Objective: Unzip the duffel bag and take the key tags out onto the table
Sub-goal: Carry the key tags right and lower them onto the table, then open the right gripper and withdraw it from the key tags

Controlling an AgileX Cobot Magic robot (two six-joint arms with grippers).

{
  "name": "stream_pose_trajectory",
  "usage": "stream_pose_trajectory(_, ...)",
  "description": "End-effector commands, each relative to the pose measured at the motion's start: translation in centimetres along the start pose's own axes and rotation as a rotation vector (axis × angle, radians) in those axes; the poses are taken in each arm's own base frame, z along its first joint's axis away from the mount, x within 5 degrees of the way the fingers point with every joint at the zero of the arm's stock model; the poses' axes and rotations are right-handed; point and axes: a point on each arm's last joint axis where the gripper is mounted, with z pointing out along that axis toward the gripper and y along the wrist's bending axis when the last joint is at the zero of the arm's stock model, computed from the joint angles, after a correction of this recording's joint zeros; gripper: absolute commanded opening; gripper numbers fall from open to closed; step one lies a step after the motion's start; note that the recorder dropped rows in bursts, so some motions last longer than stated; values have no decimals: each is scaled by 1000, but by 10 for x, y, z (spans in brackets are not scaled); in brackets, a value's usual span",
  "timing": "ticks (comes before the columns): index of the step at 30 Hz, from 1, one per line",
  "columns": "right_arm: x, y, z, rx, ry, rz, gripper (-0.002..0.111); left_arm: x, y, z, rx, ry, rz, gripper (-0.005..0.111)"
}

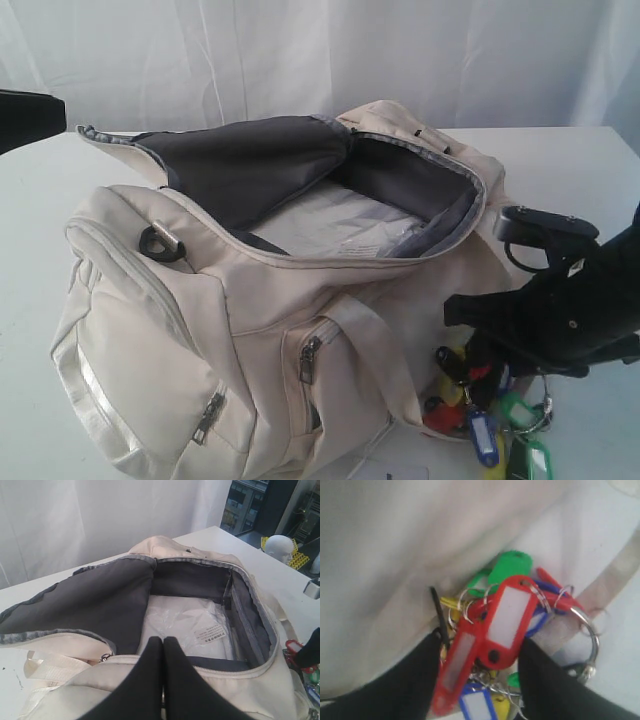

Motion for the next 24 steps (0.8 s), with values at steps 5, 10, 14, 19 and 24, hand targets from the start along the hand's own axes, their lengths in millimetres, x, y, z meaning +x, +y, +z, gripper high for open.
stream_pose_trajectory(5,-16,21,-47,-66,-27,-94,67,0,-2,0,20,-11,-27,0)
stream_pose_trajectory(10,-14,31,-89,-96,-62,-156,62,0,-2,0,20,-11,-27,0)
stream_pose_trajectory(14,-3,36,-122,-113,-113,-201,56,0,-2,0,20,-11,-27,0)
stream_pose_trajectory(19,19,38,-160,-146,-229,-242,16,0,-2,0,20,-11,-27,0)
stream_pose_trajectory(24,37,38,-190,-175,-366,-272,0,0,-2,0,20,-11,-27,0)
